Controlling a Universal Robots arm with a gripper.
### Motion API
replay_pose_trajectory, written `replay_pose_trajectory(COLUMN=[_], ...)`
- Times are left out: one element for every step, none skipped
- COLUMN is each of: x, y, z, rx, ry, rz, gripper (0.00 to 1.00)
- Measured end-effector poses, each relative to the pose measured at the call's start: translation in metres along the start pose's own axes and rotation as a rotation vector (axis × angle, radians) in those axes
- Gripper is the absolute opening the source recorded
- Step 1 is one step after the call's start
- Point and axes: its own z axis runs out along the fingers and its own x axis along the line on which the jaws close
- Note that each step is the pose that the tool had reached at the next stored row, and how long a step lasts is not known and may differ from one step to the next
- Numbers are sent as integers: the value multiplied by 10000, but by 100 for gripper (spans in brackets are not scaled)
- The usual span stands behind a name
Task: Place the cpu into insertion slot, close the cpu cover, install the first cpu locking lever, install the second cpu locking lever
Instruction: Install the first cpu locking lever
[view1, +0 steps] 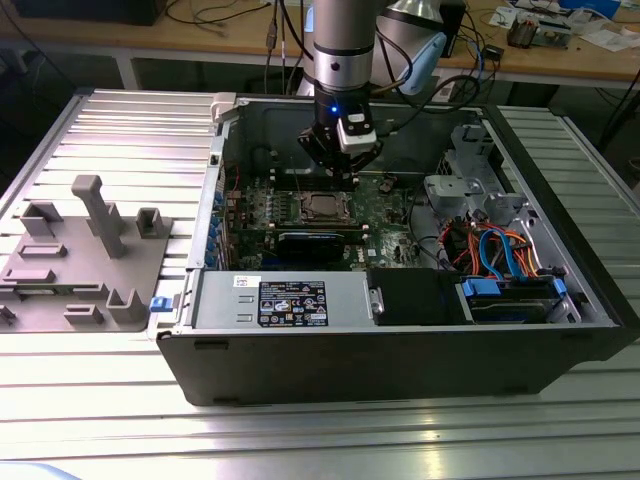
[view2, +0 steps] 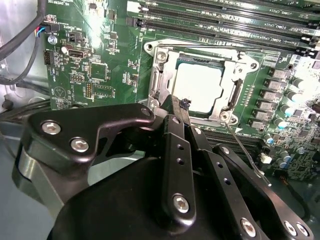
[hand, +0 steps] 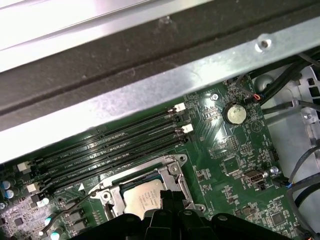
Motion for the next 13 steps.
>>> replay_pose_trajectory(x=[0,0,0,0,0,0,0,0,0,0,0,0,0], y=[0,0,0,0,0,0,0,0,0,0,0,0,0], z=[0,0,0,0,0,0,0,0,0,0,0,0,0], rx=[-2,-5,-7,-9,-13,-16,-19,-21,-25,-27,-29,-30,-33], ry=[-1,-1,-1,-2,-4,-4,-5,-6,-6,-7,-8,-8,-9], rz=[-26,-55,-79,-106,-144,-170,-210,-233,-266,-289,-309,-332,-361], gripper=[11,11,11,11,11,11,11,11,11,11,11,11,11])
